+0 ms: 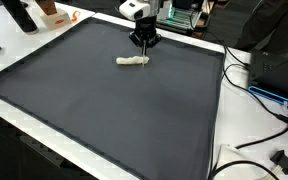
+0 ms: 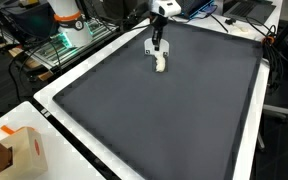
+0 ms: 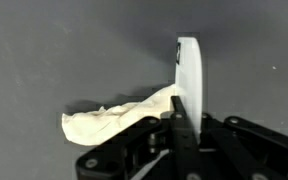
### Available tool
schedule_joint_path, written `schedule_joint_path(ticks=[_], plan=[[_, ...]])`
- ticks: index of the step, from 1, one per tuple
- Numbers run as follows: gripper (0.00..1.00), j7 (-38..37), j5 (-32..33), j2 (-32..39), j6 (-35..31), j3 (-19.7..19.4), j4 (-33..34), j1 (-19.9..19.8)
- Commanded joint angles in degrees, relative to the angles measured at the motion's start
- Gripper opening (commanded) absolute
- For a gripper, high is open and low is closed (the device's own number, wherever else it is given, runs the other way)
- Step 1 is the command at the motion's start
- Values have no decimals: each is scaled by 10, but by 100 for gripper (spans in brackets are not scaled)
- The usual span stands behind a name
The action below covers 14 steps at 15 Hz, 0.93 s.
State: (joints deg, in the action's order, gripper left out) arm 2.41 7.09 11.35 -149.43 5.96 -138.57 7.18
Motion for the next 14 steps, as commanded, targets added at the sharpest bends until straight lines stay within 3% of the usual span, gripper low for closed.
schedule_joint_path(ticks=[1,8,14], plan=[[1,7,40,18,-34,-9,-14,2],[1,12,115,87,-59,-9,79,20],[1,39,100,137,-35,-6,151,20]])
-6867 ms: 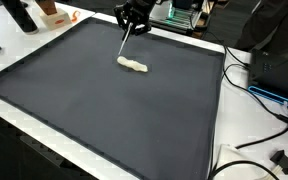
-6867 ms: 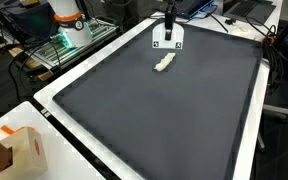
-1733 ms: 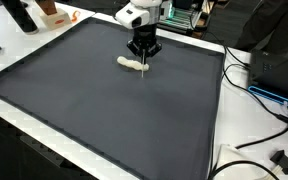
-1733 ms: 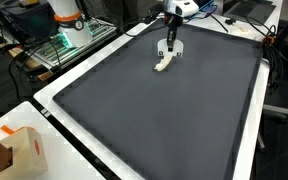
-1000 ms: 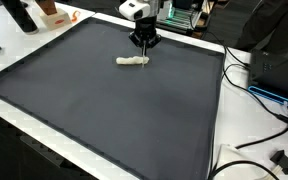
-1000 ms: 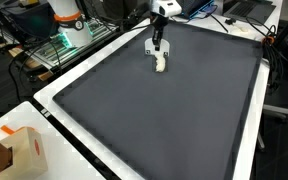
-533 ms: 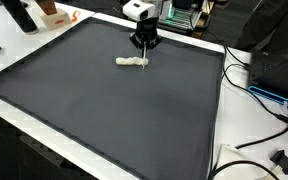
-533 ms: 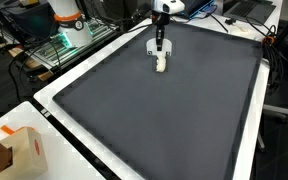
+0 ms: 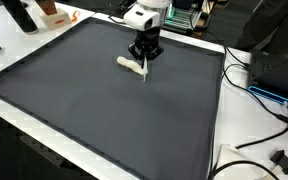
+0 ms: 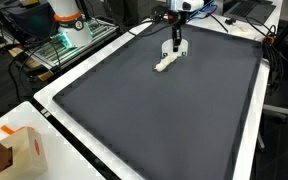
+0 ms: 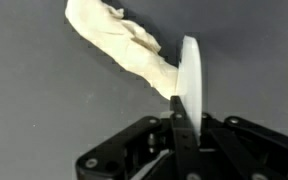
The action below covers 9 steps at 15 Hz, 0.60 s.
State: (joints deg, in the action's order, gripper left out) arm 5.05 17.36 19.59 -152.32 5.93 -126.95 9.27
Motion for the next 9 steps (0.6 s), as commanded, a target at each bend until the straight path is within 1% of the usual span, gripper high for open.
schedule_joint_path(ticks=[1,3,5,7,9], plan=[[1,12,-6,57,-4,-6,37,-3],[1,8,-15,51,1,-6,26,-6],[1,6,-28,34,-10,-3,-1,-11],[1,8,-47,15,-31,2,-35,-18],[1,3,-55,-2,-54,-1,-71,-21]])
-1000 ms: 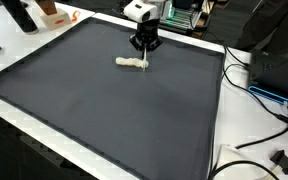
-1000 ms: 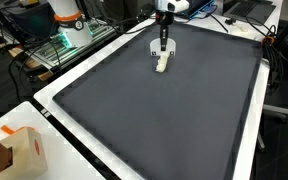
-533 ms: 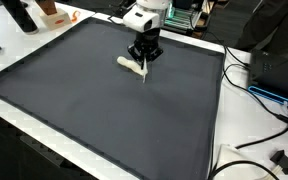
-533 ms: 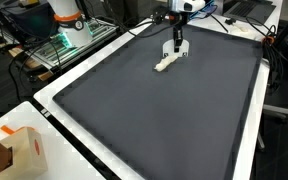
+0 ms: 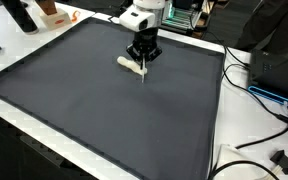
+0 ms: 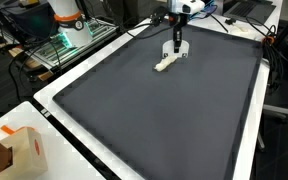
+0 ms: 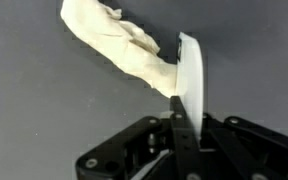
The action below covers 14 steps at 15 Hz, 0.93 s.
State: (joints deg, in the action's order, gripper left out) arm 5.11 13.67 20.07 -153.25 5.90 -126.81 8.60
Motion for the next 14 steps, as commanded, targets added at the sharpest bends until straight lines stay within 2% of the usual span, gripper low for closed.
schedule_joint_path(ticks=[1,6,11,14], plan=[[1,2,-22,-16,-57,-2,-91,-17],[1,2,-44,-57,-81,-5,-168,-32],[1,14,-69,-71,-54,-4,-197,-44],[1,11,-63,-81,-50,-9,-210,-45]])
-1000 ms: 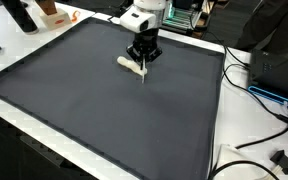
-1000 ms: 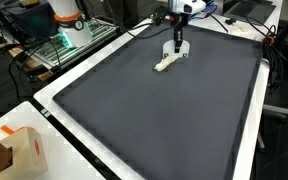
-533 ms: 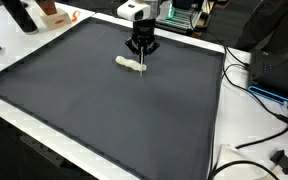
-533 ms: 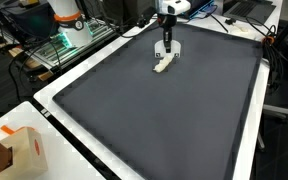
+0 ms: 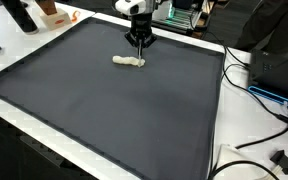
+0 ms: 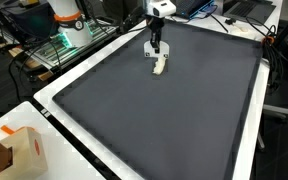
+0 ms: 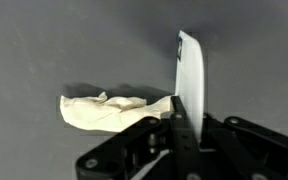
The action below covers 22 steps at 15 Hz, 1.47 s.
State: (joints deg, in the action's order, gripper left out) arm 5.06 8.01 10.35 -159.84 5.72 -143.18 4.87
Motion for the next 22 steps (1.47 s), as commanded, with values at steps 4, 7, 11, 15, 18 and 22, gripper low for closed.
schedule_joint_path(ticks=[4,7,11,15,18,22], plan=[[1,8,-1,-4,15,-12,-75,-8],[1,2,9,-24,20,-18,-100,-7],[1,4,21,-21,7,-20,-99,-5],[1,-1,50,18,-15,-17,-42,3],[1,5,55,50,-23,-12,1,8],[1,37,23,91,-27,5,50,5]])
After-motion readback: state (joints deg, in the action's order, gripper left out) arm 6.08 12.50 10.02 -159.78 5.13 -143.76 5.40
